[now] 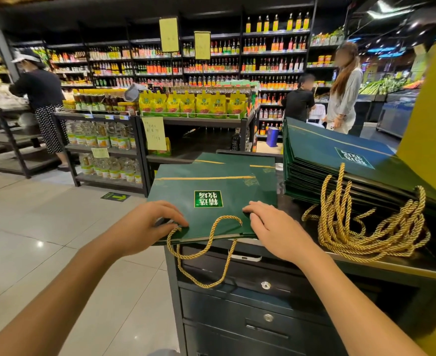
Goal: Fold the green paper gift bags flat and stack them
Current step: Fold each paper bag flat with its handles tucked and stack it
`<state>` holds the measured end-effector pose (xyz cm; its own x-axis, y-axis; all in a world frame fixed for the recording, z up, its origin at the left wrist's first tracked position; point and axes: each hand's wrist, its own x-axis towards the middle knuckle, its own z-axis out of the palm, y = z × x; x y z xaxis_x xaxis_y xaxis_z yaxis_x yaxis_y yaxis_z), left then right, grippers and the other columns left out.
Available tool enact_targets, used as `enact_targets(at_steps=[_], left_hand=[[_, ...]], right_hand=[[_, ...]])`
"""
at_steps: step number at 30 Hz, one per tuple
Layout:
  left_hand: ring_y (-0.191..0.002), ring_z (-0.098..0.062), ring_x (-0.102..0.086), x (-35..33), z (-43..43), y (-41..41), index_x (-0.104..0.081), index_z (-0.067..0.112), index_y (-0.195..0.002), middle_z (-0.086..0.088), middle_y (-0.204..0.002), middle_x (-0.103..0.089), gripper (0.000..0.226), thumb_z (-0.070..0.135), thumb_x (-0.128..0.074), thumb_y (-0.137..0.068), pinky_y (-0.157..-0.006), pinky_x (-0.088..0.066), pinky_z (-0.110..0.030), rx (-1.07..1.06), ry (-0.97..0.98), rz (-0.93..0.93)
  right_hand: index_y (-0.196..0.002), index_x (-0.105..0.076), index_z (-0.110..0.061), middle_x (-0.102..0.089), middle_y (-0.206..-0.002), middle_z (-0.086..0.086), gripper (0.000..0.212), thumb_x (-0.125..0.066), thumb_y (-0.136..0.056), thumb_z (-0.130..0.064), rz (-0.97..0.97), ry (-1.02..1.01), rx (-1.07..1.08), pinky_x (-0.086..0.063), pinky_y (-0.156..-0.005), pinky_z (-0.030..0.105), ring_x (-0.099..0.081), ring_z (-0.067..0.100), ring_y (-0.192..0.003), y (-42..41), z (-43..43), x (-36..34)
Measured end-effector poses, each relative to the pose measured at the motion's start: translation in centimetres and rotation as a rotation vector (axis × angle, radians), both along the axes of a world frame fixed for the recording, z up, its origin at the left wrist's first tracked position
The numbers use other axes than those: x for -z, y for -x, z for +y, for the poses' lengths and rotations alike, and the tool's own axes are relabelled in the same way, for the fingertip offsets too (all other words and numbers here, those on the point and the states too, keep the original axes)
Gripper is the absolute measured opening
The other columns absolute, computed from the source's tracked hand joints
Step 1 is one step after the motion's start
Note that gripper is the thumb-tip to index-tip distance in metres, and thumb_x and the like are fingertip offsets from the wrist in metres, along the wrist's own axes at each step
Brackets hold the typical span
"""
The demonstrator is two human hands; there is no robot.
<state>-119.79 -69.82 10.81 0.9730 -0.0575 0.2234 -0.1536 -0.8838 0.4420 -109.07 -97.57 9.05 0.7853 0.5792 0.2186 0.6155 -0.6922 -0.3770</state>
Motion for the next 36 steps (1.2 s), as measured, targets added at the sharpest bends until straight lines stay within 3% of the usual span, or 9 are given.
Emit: enact_targets(at_steps=[6,12,16,20,25,28,31,34,36], left_hand=[[-0.109,0.005,-0.06,-0.1,0.0,0.3,-0.075,0.038,-0.105,0.023,-0.117,-0.067,0.024,0.018,-0.067,-0.095,-0.097,-0.046,-0.014,0.004,-0.01,0.036],[-0.098,-0.002,-0.064,0.6,-0.7,0.4,-0.069,0.031,-0.092,0.013,-0.101,-0.071,0.013,0.021,-0.063,-0.098,-0.095,-0.052,-0.033,-0.035,0.102,-0.043],[-0.104,-0.009,-0.068,0.4,-1.1,0.6,-0.071,0.022,-0.098,0.004,-0.104,-0.075,0.014,0.02,-0.057,-0.101,-0.1,-0.052,-0.039,-0.055,0.484,-0.124],[-0.116,-0.013,-0.064,-1.2,-1.4,0.8,-0.073,0.023,-0.096,0.0,-0.113,-0.074,0.012,0.03,-0.063,-0.095,-0.111,-0.04,-0.054,-0.091,0.872,-0.139],[-0.124,-0.014,-0.062,-2.5,-1.0,1.4,-0.079,0.03,-0.089,0.0,-0.121,-0.072,0.061,0.06,-0.097,-0.039,-0.108,-0.034,-0.065,-0.06,1.19,-0.155],[-0.129,-0.015,-0.058,-2.3,-1.2,1.5,-0.08,0.028,-0.093,0.001,-0.125,-0.07,0.067,0.061,-0.096,-0.038,-0.111,-0.031,-0.066,-0.047,1.186,-0.156],[-0.133,-0.014,-0.054,-1.9,-0.9,1.6,-0.079,0.019,-0.105,0.004,-0.129,-0.069,0.068,0.065,-0.088,-0.056,-0.116,-0.028,-0.059,-0.01,1.088,-0.068],[-0.128,-0.014,-0.058,-1.6,-0.7,1.5,-0.075,0.011,-0.104,0.002,-0.124,-0.072,0.048,0.055,-0.061,-0.092,-0.11,-0.036,-0.044,-0.086,1.013,-0.053],[-0.121,-0.016,-0.062,-0.8,-0.1,0.6,-0.076,0.018,-0.103,0.001,-0.117,-0.073,0.028,0.041,-0.062,-0.096,-0.096,-0.048,-0.033,-0.246,0.834,-0.158]], right_hand=[[-0.139,-0.055,-0.026,-0.054,-0.144,-0.002,0.039,-0.029,-0.11,-0.029,0.001,-0.005,0.001,-0.041,-0.11,0.044,-0.046,0.018,-0.135,0.0,0.0,0.1],[-0.143,-0.052,-0.021,-0.051,-0.148,-0.003,0.04,-0.029,-0.111,-0.024,-0.023,-0.005,-0.02,-0.021,-0.116,0.024,-0.038,0.009,-0.139,0.1,-0.1,0.0],[-0.143,-0.053,-0.022,-0.052,-0.147,-0.003,0.04,-0.029,-0.11,-0.025,-0.026,-0.008,-0.02,-0.026,-0.115,0.026,-0.041,0.011,-0.137,-0.1,-0.1,0.2],[-0.142,-0.053,-0.023,-0.052,-0.147,-0.003,0.04,-0.029,-0.11,-0.025,-0.028,-0.01,-0.02,-0.029,-0.115,0.029,-0.043,0.013,-0.137,-0.1,-0.1,0.2],[-0.142,-0.052,-0.023,-0.052,-0.147,-0.003,0.04,-0.029,-0.11,-0.026,-0.024,-0.011,-0.022,-0.032,-0.113,0.03,-0.044,0.013,-0.137,-0.1,-0.1,0.2],[-0.142,-0.053,-0.024,-0.052,-0.147,-0.003,0.04,-0.029,-0.11,-0.026,-0.024,-0.008,-0.02,-0.032,-0.111,0.029,-0.044,0.013,-0.136,-0.1,-0.1,0.2],[-0.141,-0.054,-0.023,-0.053,-0.146,-0.003,0.039,-0.031,-0.11,-0.025,-0.02,-0.025,-0.022,-0.033,-0.11,0.028,-0.045,0.013,-0.135,-0.2,-0.1,0.2],[-0.14,-0.056,-0.022,-0.054,-0.144,-0.002,0.037,-0.035,-0.109,-0.025,-0.012,-0.062,-0.025,-0.036,-0.107,0.028,-0.045,0.013,-0.134,-0.3,-0.1,0.3],[-0.139,-0.058,-0.021,-0.054,-0.144,-0.002,0.036,-0.042,-0.107,-0.025,-0.012,-0.101,-0.017,-0.034,-0.105,0.023,-0.045,0.012,-0.135,-0.5,0.0,0.3]])
